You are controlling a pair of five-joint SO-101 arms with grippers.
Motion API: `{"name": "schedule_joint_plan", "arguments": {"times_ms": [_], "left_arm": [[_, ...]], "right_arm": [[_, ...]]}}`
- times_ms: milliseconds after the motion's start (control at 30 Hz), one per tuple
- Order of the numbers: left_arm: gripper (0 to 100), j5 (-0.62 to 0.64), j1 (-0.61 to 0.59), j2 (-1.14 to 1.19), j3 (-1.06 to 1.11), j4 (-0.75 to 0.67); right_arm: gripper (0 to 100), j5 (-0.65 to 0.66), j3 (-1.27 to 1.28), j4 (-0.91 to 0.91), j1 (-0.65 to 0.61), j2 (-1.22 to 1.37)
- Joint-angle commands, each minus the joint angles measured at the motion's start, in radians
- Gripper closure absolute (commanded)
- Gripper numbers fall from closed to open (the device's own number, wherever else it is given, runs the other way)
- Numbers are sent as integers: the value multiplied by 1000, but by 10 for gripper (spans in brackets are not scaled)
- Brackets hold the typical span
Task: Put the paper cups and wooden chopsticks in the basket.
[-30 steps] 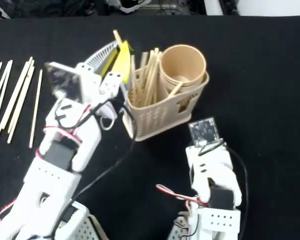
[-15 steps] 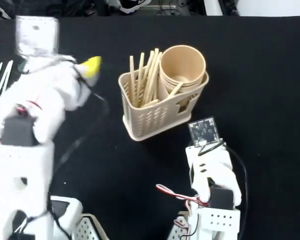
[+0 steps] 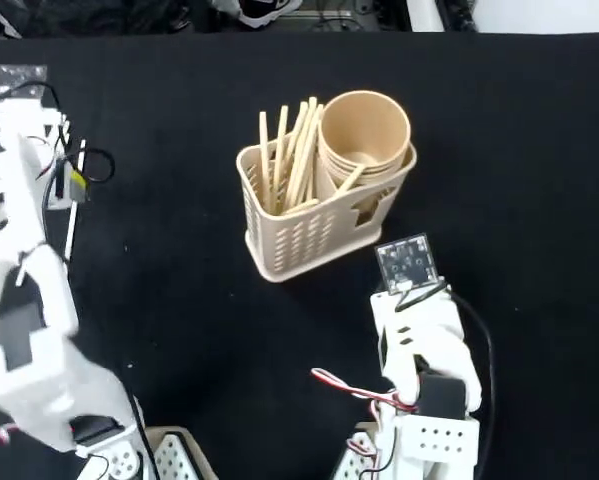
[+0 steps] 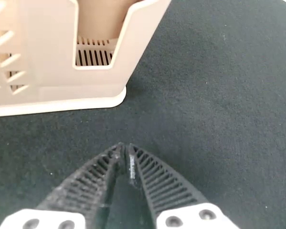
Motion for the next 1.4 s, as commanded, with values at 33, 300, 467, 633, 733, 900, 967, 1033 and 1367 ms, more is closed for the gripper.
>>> {"name": "schedule_joint_plan", "arguments": {"times_ms": [33, 300, 467, 633, 733, 900, 967, 1033, 1367], "left_arm": [[785, -14, -8, 241, -226, -15], [833, -14, 16, 598, -553, 98], [973, -14, 31, 690, -753, 261], [972, 3, 35, 695, -895, 391], [972, 97, 36, 669, -1020, 511], [973, 301, 22, 528, -1086, 531], [973, 334, 33, 451, -1021, 531], [973, 356, 51, 364, -935, 531], [972, 402, 272, -233, -245, 404]], "right_arm": [[985, 6, -8, -8, 14, -64], [985, 6, -8, -8, 14, -64], [985, 6, -8, -8, 14, -64], [985, 6, -8, -8, 14, -62], [985, 6, -8, -8, 14, -61], [985, 6, -8, -8, 14, -61], [985, 6, -8, -8, 14, -61], [985, 6, -8, -8, 14, -61], [985, 6, -8, -9, 14, -61]]}}
